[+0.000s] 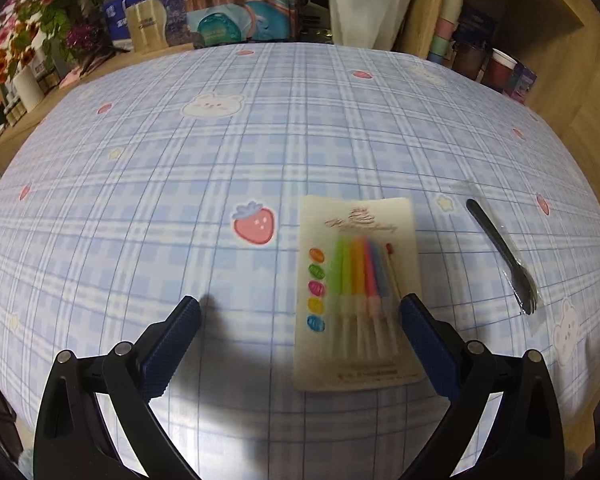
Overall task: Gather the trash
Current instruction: 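Grasp the candle card with the left tool while the right tool grasps the plastic-wrapped fork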
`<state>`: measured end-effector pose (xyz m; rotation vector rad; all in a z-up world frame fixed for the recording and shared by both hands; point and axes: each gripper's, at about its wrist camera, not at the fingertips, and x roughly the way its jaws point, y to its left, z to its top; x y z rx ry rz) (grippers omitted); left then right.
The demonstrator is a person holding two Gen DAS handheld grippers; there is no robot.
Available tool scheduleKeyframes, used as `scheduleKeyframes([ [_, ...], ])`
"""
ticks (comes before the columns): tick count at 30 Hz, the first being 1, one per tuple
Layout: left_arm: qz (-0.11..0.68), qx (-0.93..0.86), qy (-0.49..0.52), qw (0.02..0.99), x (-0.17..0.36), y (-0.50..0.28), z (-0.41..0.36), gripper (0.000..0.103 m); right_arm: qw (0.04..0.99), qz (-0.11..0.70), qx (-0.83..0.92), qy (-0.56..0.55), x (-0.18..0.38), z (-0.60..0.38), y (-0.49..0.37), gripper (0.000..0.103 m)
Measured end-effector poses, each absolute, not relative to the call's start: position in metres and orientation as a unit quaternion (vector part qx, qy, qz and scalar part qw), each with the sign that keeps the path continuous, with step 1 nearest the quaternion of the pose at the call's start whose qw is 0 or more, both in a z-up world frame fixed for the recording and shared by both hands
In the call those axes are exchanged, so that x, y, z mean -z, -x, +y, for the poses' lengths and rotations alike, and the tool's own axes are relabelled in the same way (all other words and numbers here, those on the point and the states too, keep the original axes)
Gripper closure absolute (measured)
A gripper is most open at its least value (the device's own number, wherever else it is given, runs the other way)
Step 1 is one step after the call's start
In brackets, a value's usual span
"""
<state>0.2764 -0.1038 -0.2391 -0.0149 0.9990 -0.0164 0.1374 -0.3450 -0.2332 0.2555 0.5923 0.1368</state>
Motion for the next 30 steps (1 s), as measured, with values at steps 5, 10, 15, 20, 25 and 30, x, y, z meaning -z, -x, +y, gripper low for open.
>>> scheduleKeyframes([
  [5, 0.455, 0.063, -0.006, 0.888, 0.231, -0.271, -0.107, 0.055, 0.941, 0.304, -0.08, -0.127, 0.236, -0.342, -0.141, 0.006],
  [10, 0.457, 0.095, 0.023, 0.884, 0.229, -0.267, -0.09, 0.057, 0.928, 0.328, -0.126, -0.124, 0.233, -0.334, -0.153, 0.013],
  [15, 0.435, 0.11, 0.045, 0.893, 0.217, -0.254, -0.066, 0.058, 0.912, 0.363, -0.165, -0.096, 0.224, -0.322, -0.189, 0.02],
  [20, 0.413, 0.111, 0.084, 0.9, 0.202, -0.241, -0.04, 0.058, 0.903, 0.396, -0.164, -0.042, 0.223, -0.305, -0.236, 0.031],
  [25, 0.395, 0.109, 0.104, 0.906, 0.192, -0.226, -0.021, 0.058, 0.889, 0.431, -0.156, -0.004, 0.234, -0.286, -0.274, 0.038],
  [30, 0.38, 0.107, 0.11, 0.912, 0.185, -0.212, -0.004, 0.058, 0.883, 0.452, -0.129, -0.001, 0.244, -0.279, -0.292, 0.046],
])
